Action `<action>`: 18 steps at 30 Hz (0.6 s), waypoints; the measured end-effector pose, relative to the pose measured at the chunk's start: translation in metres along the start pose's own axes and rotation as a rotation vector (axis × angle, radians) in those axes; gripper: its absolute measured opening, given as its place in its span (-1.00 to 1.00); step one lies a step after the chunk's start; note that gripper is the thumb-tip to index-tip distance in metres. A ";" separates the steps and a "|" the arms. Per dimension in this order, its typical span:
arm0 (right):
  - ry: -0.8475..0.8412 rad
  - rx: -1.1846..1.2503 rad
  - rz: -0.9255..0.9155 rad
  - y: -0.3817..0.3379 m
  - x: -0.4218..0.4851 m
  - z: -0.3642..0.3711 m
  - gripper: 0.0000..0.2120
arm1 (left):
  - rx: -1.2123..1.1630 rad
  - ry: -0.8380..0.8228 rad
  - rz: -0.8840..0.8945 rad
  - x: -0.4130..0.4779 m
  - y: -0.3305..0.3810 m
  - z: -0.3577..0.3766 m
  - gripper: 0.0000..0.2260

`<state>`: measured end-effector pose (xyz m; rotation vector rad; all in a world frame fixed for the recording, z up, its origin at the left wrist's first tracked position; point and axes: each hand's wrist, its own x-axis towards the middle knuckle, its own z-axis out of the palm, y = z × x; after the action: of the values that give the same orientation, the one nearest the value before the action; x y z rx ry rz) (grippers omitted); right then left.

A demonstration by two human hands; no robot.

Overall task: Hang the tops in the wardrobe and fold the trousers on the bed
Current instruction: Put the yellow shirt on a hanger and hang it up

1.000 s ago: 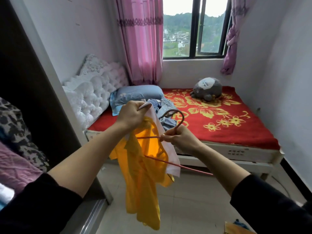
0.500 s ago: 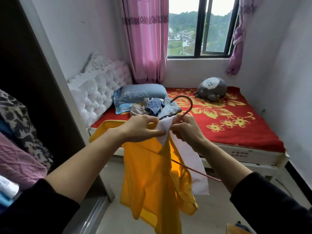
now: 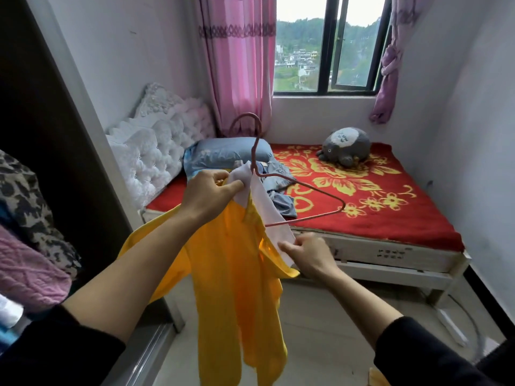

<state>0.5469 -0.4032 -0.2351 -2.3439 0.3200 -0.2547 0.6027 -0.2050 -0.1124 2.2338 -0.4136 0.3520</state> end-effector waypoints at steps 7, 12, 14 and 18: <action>-0.251 0.575 0.536 -0.010 0.014 0.028 -0.23 | -0.100 0.025 -0.003 -0.006 0.008 -0.016 -0.53; -0.281 0.568 0.574 -0.017 0.021 0.041 -0.27 | -0.197 0.043 -0.022 -0.011 0.007 -0.026 -0.58; -0.295 0.487 0.593 -0.008 0.020 0.044 -0.25 | -0.252 0.051 -0.038 -0.012 0.005 -0.029 -0.59; -0.358 0.470 0.537 0.006 0.016 0.050 -0.58 | -0.309 0.075 -0.046 -0.013 0.002 -0.034 -0.61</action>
<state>0.5751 -0.3794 -0.2736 -1.7208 0.6180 0.3169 0.5866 -0.1775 -0.0946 1.9197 -0.3503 0.3223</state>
